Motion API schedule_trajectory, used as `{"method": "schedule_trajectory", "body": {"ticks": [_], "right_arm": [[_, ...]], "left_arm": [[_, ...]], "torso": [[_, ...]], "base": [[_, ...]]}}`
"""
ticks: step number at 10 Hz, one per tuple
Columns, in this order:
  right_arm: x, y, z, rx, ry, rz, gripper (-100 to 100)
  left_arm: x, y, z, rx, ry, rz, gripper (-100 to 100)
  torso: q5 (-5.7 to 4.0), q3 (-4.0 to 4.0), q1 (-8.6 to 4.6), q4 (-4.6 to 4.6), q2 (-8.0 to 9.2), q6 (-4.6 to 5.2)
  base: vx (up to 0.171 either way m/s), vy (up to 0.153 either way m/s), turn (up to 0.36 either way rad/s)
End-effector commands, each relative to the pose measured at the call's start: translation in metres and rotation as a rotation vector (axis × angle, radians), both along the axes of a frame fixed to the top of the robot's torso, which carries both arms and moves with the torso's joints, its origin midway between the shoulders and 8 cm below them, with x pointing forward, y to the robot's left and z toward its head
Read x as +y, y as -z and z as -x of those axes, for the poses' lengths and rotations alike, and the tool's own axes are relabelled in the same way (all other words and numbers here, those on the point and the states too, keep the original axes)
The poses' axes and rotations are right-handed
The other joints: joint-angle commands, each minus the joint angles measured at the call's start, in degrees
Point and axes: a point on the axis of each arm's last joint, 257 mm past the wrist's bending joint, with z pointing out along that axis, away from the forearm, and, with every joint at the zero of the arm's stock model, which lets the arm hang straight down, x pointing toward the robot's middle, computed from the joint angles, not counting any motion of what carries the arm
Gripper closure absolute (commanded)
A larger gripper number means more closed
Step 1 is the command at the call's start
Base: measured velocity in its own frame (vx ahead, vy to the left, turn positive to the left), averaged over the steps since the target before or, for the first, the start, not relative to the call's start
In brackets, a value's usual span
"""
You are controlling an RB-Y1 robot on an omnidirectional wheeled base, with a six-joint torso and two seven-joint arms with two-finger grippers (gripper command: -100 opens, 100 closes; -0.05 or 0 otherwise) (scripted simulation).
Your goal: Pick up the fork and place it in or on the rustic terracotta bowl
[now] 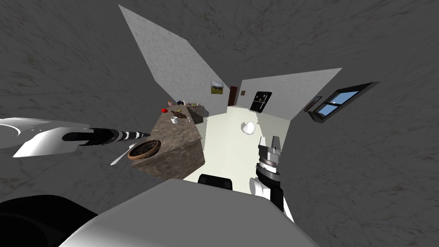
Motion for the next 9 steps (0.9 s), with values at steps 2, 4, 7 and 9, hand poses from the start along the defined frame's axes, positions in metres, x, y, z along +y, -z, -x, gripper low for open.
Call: {"method": "schedule_trajectory", "body": {"ticks": [2, 4, 7, 9], "right_arm": [[0.0, 0.0, 0.0, 0.0, 0.0, 0.0, 0], [0.0, 0.0, 0.0, 0.0, 0.0, 0.0, 0], [0.0, 0.0, 0.0, 0.0, 0.0, 0.0, 0], [0.0, 0.0, 0.0, 0.0, 0.0, 0.0, 0]], "left_arm": [[-0.011, -0.0169, -0.0164, 0.002, 0.012, 0.002, -100], [-0.0083, -0.0132, -0.0131, 0.0, 0.009, 0.003, 0], [-0.0083, -0.0132, -0.013, 0.001, 0.009, 0.003, 0], [-0.0083, -0.0132, -0.013, 0.001, 0.009, 0.003, 0]], "torso": [[-0.02, 0.0, 0.0, 0.0, 0.0, -0.01], [0.01, 0.0, 0.0, 0.0, 0.0, -0.01], [0.0, -0.01, 0.0, 0.0, -0.01, -0.01], [0.0, -0.01, 0.0, 0.0, -0.02, -0.01]], "base": [[-0.008, 0.006, 0.065], [-0.001, 0.001, 0.005], [0.0, 0.0, 0.0], [0.0, 0.0, 0.0]]}}
